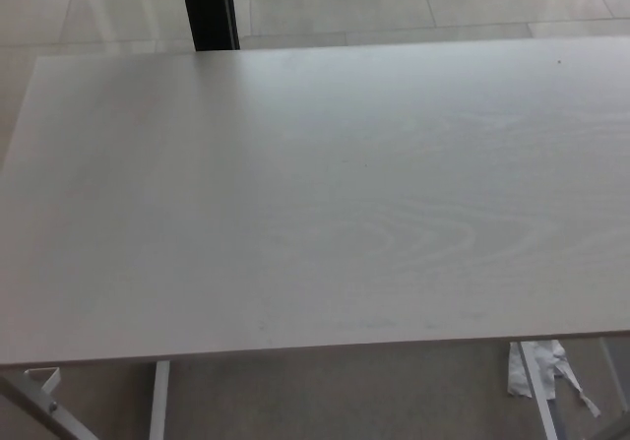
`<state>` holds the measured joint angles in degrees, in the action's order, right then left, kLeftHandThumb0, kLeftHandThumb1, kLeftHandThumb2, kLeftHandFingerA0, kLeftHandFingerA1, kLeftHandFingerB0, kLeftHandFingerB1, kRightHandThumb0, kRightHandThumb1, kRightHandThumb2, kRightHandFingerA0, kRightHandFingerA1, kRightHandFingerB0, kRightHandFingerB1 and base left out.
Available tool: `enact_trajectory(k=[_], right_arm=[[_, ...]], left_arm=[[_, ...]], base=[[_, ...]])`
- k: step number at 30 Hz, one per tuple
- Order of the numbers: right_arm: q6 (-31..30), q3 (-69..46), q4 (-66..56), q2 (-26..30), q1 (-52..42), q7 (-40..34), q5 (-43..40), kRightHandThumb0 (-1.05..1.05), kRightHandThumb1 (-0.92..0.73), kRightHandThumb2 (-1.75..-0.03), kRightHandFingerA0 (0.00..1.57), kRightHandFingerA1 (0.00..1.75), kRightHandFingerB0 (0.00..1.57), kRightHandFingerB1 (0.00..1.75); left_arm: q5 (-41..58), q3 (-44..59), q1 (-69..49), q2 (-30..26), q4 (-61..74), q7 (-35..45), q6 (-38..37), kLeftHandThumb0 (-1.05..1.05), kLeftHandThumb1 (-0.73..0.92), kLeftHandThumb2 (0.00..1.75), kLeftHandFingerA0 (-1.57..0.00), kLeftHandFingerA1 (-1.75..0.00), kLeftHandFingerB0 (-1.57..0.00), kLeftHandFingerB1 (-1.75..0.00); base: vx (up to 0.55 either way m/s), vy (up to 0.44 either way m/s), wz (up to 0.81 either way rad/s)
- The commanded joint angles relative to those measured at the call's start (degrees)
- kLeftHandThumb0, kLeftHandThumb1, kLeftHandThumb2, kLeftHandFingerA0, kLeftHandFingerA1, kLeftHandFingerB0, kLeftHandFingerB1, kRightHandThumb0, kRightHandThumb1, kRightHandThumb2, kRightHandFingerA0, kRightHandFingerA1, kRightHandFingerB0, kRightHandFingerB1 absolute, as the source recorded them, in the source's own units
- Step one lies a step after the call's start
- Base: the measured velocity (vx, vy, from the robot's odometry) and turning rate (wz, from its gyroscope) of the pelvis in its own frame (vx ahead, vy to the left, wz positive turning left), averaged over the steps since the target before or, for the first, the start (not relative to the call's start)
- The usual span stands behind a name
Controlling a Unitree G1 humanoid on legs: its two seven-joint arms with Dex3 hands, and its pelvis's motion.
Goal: Pick up a bottle and hand it
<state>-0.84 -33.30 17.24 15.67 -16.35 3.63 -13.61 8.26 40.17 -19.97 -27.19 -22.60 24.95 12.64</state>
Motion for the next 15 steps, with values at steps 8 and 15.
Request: enact_trajectory(k=[8,15], right_arm=[[2.18,-0.8,-0.2,0.64,-0.96,0.67,-0.66,-0.64,-0.65,-0.62,1.11,1.55,0.38,0.46],[2.15,-0.63,-0.08,0.68,-1.47,0.2,-0.03,-0.58,-0.47,-0.96,1.41,1.41,0.32,0.6]], left_arm=[[3.97,-1.36,-1.09,-1.65,-4.95,4.33,-6.99,-0.88,0.59,0.58,-0.66,-0.67,-0.34,-0.51],[4.69,-2.0,-1.66,-2.63,-5.16,4.47,-5.16,-0.83,0.54,0.57,-0.73,-0.63,-0.3,-0.5]], base=[[0.0,0.0,0.0],[0.0,0.0,0.0]])
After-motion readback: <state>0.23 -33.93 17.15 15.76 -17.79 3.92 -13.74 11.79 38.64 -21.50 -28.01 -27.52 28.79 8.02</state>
